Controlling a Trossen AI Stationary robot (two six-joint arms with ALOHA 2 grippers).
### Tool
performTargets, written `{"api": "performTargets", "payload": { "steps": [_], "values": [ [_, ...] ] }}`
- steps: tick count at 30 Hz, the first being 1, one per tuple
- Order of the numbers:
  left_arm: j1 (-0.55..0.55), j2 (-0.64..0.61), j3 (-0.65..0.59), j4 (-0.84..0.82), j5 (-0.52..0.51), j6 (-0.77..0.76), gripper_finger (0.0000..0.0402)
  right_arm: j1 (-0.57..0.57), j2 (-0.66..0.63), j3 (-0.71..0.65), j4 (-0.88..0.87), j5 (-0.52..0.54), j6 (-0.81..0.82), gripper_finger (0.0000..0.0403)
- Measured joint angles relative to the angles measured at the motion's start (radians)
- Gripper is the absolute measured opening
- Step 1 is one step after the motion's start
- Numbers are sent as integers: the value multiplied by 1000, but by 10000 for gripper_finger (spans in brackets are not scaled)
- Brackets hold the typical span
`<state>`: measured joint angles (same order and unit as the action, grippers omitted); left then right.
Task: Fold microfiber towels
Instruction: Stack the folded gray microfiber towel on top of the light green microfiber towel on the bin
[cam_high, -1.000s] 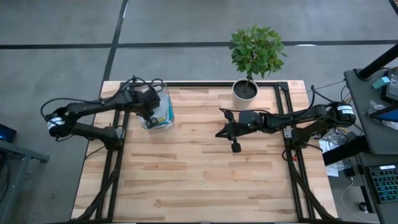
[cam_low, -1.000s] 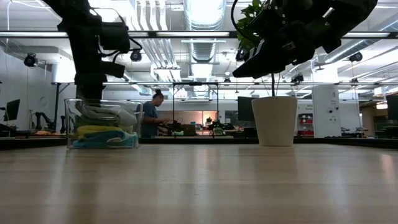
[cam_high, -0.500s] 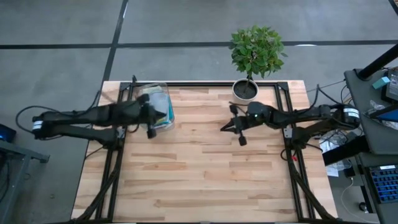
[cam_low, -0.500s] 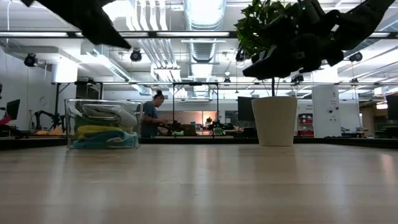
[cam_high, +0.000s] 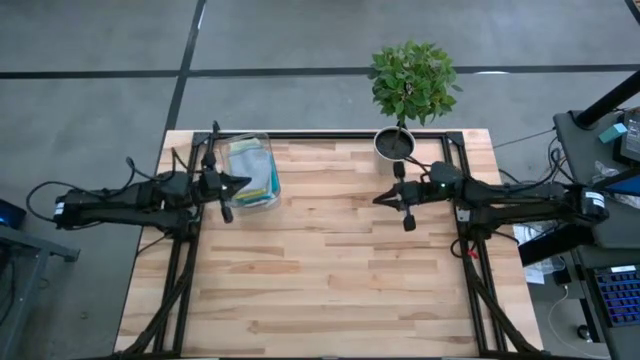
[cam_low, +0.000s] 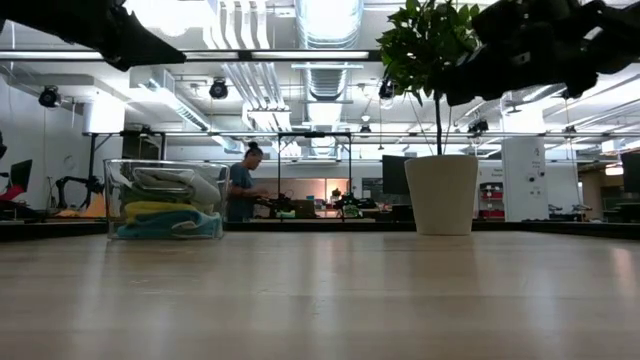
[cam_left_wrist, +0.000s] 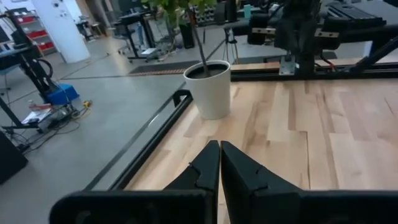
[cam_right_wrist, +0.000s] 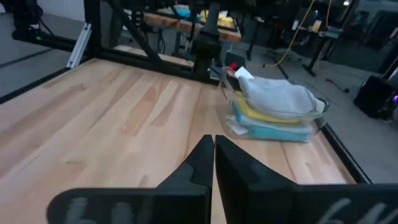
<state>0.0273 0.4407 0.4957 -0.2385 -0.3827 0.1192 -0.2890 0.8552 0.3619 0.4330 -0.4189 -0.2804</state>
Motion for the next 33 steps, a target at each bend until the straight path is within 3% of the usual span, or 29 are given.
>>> {"api": "performTargets", "payload": {
  "steps": [10, 23, 26, 28, 33],
  "values": [
    [0, -71, -82, -1, -61, -35, 0, 0, -159, -99, 19, 7, 39, 9],
    [0, -24, -99, -11, -145, -146, 0, 0, -273, -172, 18, 26, 65, 9],
    [1, 1, -94, -49, -329, -371, 0, 0, -287, -174, 18, 27, 79, 9],
    [6, 28, -66, -171, -430, -566, 0, 0, -292, -174, 18, 27, 82, 9],
    [73, 168, 37, -522, -473, -1014, 0, 0, -292, -174, 18, 27, 82, 9]
  ]
}}
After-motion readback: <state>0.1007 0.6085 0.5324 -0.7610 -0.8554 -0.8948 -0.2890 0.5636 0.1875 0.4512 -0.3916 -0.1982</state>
